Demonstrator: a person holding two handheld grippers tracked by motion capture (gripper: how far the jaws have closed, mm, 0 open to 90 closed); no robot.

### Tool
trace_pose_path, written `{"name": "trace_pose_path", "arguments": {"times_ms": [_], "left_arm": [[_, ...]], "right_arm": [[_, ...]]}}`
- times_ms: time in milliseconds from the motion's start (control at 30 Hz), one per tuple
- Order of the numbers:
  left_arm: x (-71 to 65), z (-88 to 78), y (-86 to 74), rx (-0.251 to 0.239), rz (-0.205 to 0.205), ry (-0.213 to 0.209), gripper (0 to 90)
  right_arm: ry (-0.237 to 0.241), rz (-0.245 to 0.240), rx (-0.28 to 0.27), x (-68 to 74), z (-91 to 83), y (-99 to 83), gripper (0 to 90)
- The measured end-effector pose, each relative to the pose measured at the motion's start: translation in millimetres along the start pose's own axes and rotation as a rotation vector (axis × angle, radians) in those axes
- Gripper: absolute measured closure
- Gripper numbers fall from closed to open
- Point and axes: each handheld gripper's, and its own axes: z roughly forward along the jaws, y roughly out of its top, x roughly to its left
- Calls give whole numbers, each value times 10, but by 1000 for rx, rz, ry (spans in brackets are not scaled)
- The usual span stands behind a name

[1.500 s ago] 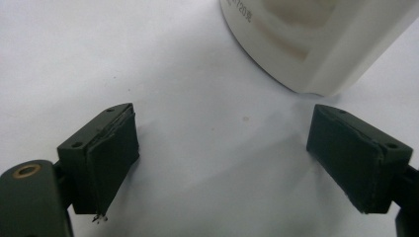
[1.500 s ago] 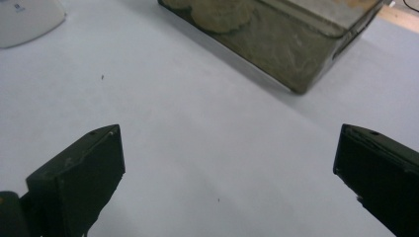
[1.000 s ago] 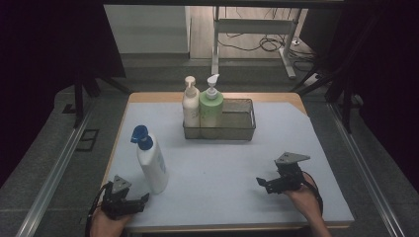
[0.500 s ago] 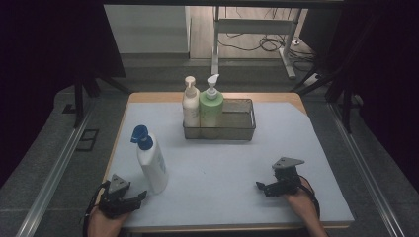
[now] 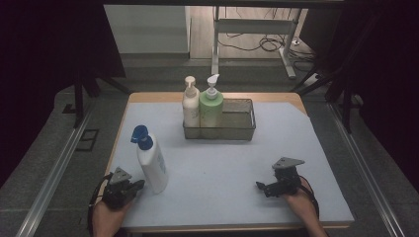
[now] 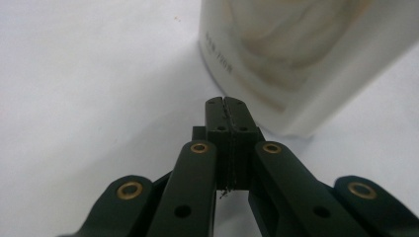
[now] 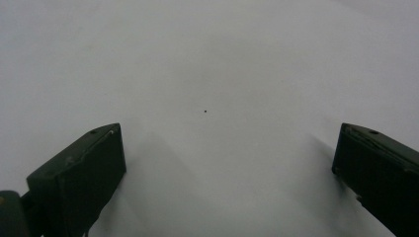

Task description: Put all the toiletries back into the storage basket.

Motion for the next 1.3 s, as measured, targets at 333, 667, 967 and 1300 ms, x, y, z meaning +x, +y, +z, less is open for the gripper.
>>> {"name": "trace_pose_path", "arguments": {"times_ms": [333,667,967,1300], "left_arm": [[-22,68,45,21,4,-9,897],[-117,137,96,39,18,-30,897],[-237,246,185,47,58,-61,897],[-323,347,283,53,84,-83,896]], "right_arm": [[-1,-1,0,0,0,0,0],[-1,-1,0,1,0,0,0],[-1,-1,2,2,0,1,0],[-1,-3,2,3,0,2,0]]}}
